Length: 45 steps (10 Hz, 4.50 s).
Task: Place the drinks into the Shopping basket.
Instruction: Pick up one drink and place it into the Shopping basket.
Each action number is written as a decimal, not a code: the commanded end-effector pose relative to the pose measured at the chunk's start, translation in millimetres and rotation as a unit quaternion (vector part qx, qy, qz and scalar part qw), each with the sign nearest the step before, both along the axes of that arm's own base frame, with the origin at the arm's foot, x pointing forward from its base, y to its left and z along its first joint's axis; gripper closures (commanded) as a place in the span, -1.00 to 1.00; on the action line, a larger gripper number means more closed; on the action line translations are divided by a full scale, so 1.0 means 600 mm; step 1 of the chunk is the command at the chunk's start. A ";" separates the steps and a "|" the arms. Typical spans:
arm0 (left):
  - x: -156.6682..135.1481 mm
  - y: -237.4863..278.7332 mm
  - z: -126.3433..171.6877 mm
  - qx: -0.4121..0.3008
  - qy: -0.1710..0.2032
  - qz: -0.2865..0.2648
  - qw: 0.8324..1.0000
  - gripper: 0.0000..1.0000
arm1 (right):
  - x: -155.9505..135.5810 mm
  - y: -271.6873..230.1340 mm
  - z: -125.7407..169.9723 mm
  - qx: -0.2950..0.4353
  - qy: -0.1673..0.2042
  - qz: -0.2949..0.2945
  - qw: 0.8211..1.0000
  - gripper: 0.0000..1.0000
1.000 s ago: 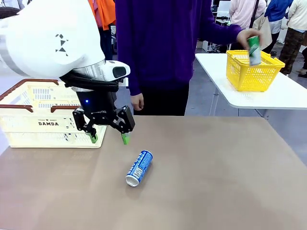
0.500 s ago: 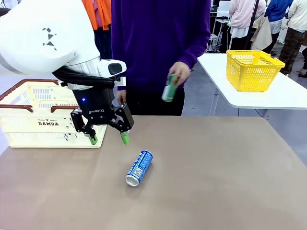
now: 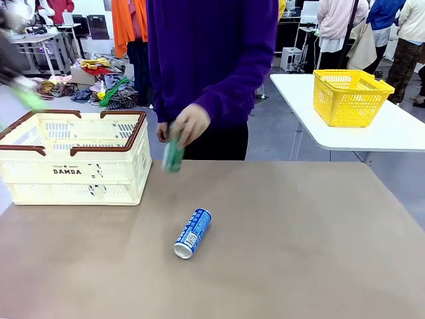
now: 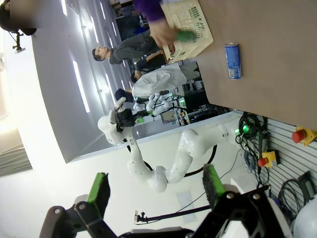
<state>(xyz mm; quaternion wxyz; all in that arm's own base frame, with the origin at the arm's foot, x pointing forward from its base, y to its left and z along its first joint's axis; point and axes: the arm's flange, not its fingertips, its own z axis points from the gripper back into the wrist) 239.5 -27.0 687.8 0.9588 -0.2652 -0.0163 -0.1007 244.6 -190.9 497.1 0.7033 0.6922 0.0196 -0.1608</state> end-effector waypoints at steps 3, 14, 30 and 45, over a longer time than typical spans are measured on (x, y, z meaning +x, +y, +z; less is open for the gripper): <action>-0.038 0.157 0.013 -0.086 0.001 0.029 0.996 -1.00 | -0.002 0.000 0.005 0.001 -0.005 -0.001 1.000 -1.00; -0.061 0.207 0.000 -0.134 -0.004 0.075 0.988 -1.00 | -0.002 0.000 0.005 0.001 -0.005 -0.001 1.000 -1.00; 0.166 -0.550 -0.508 0.235 -0.120 -0.135 0.955 -1.00 | -0.002 0.000 0.005 0.001 -0.005 -0.001 1.000 -1.00; 0.214 -0.551 -0.646 0.228 -0.060 -0.195 0.952 1.00 | -0.002 0.000 0.005 0.001 -0.005 -0.001 1.000 -1.00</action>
